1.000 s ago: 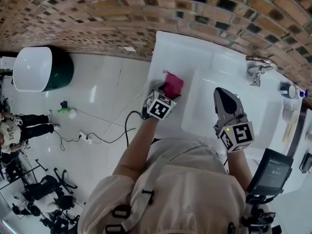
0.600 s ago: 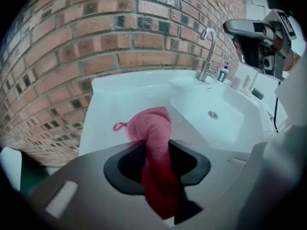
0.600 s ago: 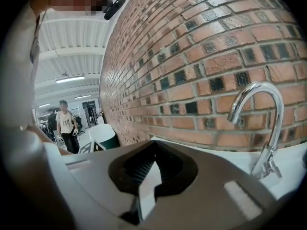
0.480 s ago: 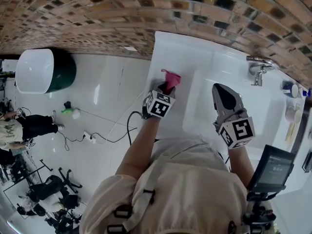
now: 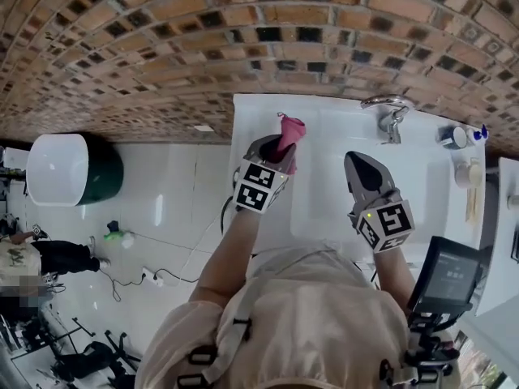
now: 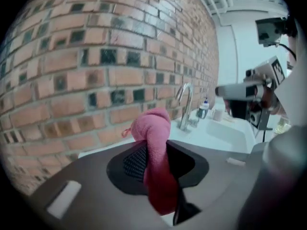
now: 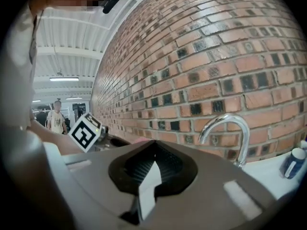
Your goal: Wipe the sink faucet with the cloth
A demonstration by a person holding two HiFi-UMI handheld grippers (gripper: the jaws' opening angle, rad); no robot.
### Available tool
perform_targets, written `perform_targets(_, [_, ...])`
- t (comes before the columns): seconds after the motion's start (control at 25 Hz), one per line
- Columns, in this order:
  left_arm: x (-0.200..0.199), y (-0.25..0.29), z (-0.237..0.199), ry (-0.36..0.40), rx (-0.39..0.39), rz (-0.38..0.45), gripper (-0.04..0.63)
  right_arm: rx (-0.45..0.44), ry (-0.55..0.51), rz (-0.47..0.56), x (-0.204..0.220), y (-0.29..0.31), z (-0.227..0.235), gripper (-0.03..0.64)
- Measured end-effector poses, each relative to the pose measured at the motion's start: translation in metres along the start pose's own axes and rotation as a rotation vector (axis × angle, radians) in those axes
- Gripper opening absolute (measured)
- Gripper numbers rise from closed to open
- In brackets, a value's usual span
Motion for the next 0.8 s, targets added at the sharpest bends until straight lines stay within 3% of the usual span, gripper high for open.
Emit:
perform_targets(0.16, [-0.091, 0.003, 0.038, 0.097, 0.089, 0.176, 0.103, 0.061, -0.027, 0.038, -0.019, -0.028, 0.016, -0.017])
perform_targets(0.32, [-0.149, 0.024, 0.075, 0.183, 0.166, 0.249, 0.104, 0.121, -0.03, 0.048, -0.028, -0.053, 0.035, -0.017])
perform_targets(0.48, [-0.198, 0.054, 0.111, 0.168, 0.298, 0.316, 0.104, 0.157, -0.045, 0.05, -0.036, -0.073, 0.052, -0.017])
perform_targets(0.64, [-0.216, 0.093, 0.132, 0.193, 0.328, 0.288, 0.106, 0.199, -0.025, 0.05, -0.035, -0.086, 0.076, -0.017])
perform_targets(0.8, [-0.201, 0.12, 0.13, 0.205, 0.298, 0.239, 0.107, 0.185, 0.042, 0.047, -0.031, -0.084, 0.088, -0.017])
Point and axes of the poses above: the fingertips, and each gripper's own axes: y forward along the fingers, z to its right, x out of its underside, the point moved 6 cm from there along -y, backward along the fingers, and after that the axes turned 1 degree about y, right-handed, at the moved point
